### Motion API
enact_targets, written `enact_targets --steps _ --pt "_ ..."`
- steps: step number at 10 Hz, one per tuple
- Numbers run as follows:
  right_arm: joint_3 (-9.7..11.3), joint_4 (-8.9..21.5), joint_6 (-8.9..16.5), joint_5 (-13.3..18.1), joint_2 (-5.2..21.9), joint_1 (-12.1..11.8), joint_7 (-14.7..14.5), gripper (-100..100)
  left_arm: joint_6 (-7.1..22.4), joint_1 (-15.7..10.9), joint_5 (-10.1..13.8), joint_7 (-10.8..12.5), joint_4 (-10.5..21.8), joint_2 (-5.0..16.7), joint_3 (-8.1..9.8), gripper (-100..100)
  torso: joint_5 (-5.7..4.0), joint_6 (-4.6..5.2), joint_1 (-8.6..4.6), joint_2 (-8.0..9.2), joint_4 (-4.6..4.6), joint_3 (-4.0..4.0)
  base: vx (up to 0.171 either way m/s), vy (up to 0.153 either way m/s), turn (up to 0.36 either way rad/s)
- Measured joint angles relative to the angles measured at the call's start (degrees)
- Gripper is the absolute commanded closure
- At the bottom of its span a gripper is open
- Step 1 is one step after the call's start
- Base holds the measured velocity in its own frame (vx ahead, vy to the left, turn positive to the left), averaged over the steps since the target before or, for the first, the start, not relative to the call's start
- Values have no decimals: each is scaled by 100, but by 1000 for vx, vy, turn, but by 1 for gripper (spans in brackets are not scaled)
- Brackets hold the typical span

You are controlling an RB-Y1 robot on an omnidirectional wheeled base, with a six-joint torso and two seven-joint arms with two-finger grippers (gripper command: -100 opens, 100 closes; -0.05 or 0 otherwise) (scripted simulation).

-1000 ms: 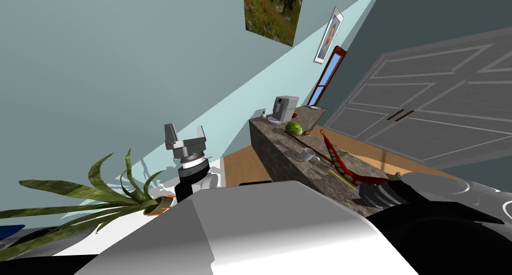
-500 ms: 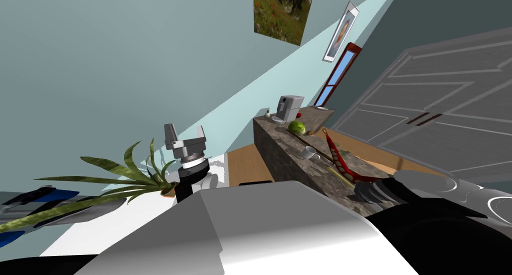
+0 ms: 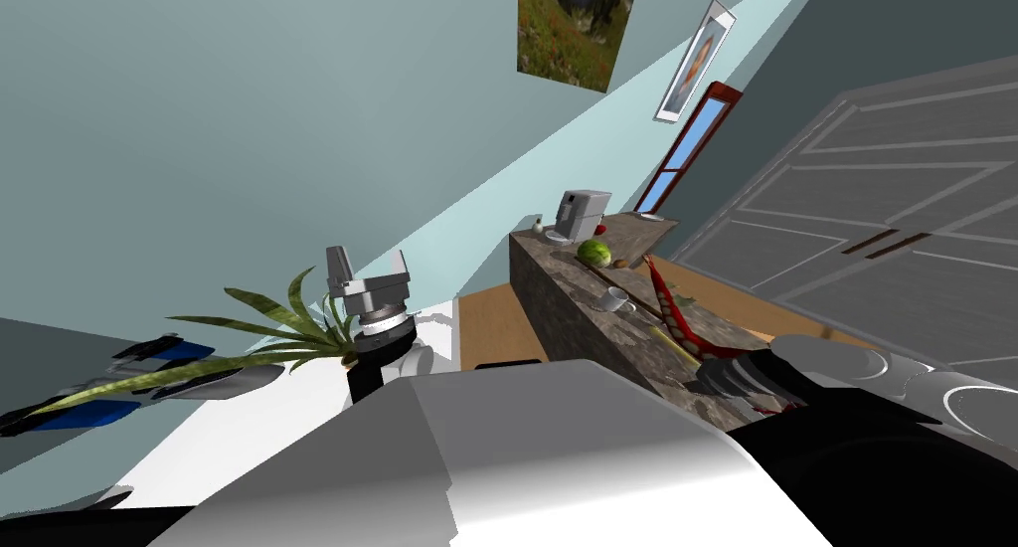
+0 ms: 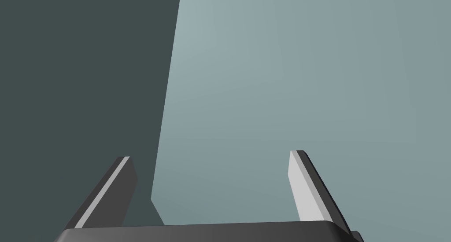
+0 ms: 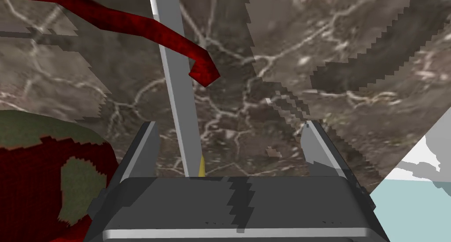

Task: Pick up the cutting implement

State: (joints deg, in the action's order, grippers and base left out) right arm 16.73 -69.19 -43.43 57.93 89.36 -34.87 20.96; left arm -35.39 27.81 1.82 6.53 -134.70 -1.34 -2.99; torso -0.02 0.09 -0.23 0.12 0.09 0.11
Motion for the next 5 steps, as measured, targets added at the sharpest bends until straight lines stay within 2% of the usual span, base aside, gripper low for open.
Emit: enact_targets --steps 1,5 --pt "0 -1 0 2 -1 -1 22 100 0 0 0 0 0 0 0 0 0 -2 -1 -15 -4 -9 -5 0 0" --pt "7 -19 -45 14 16 -3 -18 100 0 1 0 0 0 0 0 0 -10 13 10 -29 -2 -15 -1 -3 6"
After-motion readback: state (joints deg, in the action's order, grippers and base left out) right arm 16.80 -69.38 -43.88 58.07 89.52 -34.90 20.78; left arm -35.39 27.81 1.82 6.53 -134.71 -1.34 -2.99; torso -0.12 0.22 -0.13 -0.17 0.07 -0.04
